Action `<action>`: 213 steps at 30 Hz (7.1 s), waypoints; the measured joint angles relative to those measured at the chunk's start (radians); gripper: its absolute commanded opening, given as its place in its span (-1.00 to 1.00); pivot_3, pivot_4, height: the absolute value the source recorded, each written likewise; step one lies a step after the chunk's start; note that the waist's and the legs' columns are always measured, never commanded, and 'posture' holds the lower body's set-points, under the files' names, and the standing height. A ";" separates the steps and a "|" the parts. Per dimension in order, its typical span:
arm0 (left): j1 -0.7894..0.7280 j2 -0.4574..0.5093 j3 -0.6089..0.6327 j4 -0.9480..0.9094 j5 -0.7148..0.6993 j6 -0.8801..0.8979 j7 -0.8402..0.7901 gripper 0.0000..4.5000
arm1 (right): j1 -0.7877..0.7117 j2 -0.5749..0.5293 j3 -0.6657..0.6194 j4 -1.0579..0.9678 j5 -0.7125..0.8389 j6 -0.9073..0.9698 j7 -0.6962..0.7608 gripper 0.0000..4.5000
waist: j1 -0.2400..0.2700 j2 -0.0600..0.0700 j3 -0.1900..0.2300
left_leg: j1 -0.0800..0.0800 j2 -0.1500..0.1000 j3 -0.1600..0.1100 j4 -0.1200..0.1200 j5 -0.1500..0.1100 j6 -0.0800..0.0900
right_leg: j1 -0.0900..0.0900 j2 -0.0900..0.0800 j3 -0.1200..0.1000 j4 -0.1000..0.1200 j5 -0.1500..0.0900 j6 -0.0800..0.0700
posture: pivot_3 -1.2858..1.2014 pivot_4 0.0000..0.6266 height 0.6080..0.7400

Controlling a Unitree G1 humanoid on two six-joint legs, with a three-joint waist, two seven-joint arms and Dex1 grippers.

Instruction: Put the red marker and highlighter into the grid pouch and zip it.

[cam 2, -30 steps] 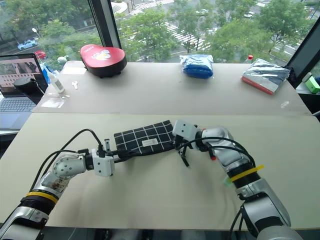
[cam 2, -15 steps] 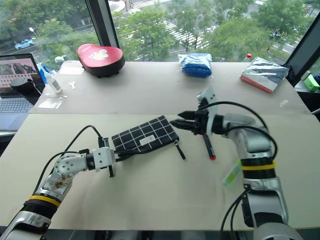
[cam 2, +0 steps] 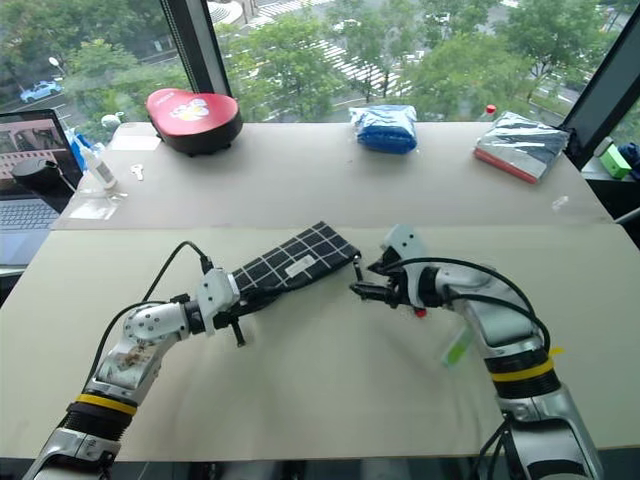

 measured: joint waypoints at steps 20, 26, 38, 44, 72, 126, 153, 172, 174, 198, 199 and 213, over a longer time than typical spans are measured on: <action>0.011 -0.022 0.013 -0.053 0.000 0.050 0.027 -1.00 | -0.112 0.073 0.036 0.175 -0.075 -0.108 0.009 -0.99 | 0.000 0.000 0.000 | -0.001 0.000 0.000 0.000 0.000 0.000 | -0.001 0.000 0.000 0.000 0.000 0.000 | 0.03 -0.52 1.00; 0.011 -0.029 0.015 -0.054 0.000 0.057 0.033 -1.00 | -0.112 0.073 0.036 0.153 -0.074 -0.108 0.041 -0.99 | 0.000 0.000 0.000 | -0.001 0.000 0.000 0.000 0.000 0.000 | -0.001 0.000 0.000 0.000 0.000 0.000 | 0.03 -0.52 1.00; 0.009 -0.043 0.020 -0.063 0.000 0.087 0.037 -1.00 | -0.113 0.118 0.098 0.072 -0.075 -0.103 0.088 -0.99 | -0.001 0.000 0.000 | -0.009 0.000 0.000 0.001 0.004 -0.006 | -0.009 0.000 0.000 0.002 0.000 -0.001 | 0.03 -0.52 1.00; 0.001 -0.048 0.021 -0.079 -0.001 0.101 0.039 -1.00 | -0.137 0.146 0.153 0.037 -0.059 -0.077 0.140 -0.99 | -0.001 0.000 0.000 | -0.011 0.000 0.000 0.001 0.004 -0.007 | -0.010 0.000 0.000 0.002 0.000 -0.001 | 0.03 -0.52 1.00; 0.030 -0.097 0.030 -0.130 -0.006 0.122 0.069 -1.00 | 0.151 -0.177 -0.277 -0.440 0.398 0.302 0.204 0.72 | 0.017 0.000 0.000 | -0.013 0.000 -0.001 0.002 0.000 0.001 | -0.010 0.000 0.000 0.000 0.001 0.000 | 0.03 -0.52 1.00; -0.178 -0.233 0.025 0.214 -0.023 -0.036 -0.083 -1.00 | 0.620 0.302 -0.637 -0.782 0.040 0.704 -0.700 -0.21 | 0.021 -0.003 -0.002 | 0.003 0.000 -0.001 0.004 -0.001 0.002 | 0.006 0.001 0.000 0.000 0.001 0.001 | 0.03 -0.52 1.00; -0.155 -0.170 0.042 0.106 -0.060 0.065 -0.075 -1.00 | 0.287 -0.393 -0.207 -0.396 -0.112 -0.285 -0.047 -0.55 | 0.001 -0.003 0.002 | 0.002 0.000 0.000 0.002 0.000 0.003 | 0.005 0.001 0.003 -0.002 -0.001 0.002 | 0.03 -0.52 1.00; -0.102 -0.152 0.037 0.043 -0.060 0.080 -0.052 -1.00 | 0.123 -0.327 -0.005 -0.194 -0.238 -0.448 0.053 -0.55 | 0.016 -0.004 0.002 | 0.001 0.000 0.000 0.002 0.000 0.002 | 0.003 0.001 0.002 -0.001 -0.001 0.002 | 0.03 -0.52 1.00; -0.102 -0.148 0.037 0.039 -0.060 0.080 -0.051 -1.00 | 0.117 -0.326 -0.005 -0.187 -0.242 -0.454 0.054 -0.55 | 0.016 -0.004 0.002 | 0.001 0.000 0.000 0.002 0.000 0.002 | 0.003 0.001 0.003 -0.001 -0.001 0.002 | 0.03 -0.52 1.00; -0.093 -0.146 0.005 0.038 -0.036 0.061 -0.063 -1.00 | 0.025 -0.274 0.039 -0.071 -0.333 -0.463 0.075 -0.55 | 0.017 -0.004 0.002 | 0.001 -0.001 0.000 0.002 0.001 0.001 | 0.003 0.001 0.002 -0.001 -0.001 0.001 | 0.03 -0.52 1.00; -0.091 -0.145 0.002 0.038 -0.035 0.055 -0.065 -1.00 | 0.021 -0.273 0.039 -0.071 -0.333 -0.463 0.075 -0.55 | 0.017 -0.004 0.002 | 0.001 -0.001 0.000 0.002 0.001 0.001 | 0.003 0.001 0.003 -0.001 -0.001 0.001 | 0.03 -0.52 1.00; -0.069 -0.126 -0.038 0.065 0.016 -0.033 -0.097 -1.00 | -0.013 -0.237 0.089 -0.081 -0.388 -0.459 0.088 -0.55 | 0.016 -0.004 0.002 | 0.001 0.000 0.000 0.002 0.001 0.001 | 0.002 0.001 0.002 -0.001 -0.001 0.001 | 0.03 -0.52 1.00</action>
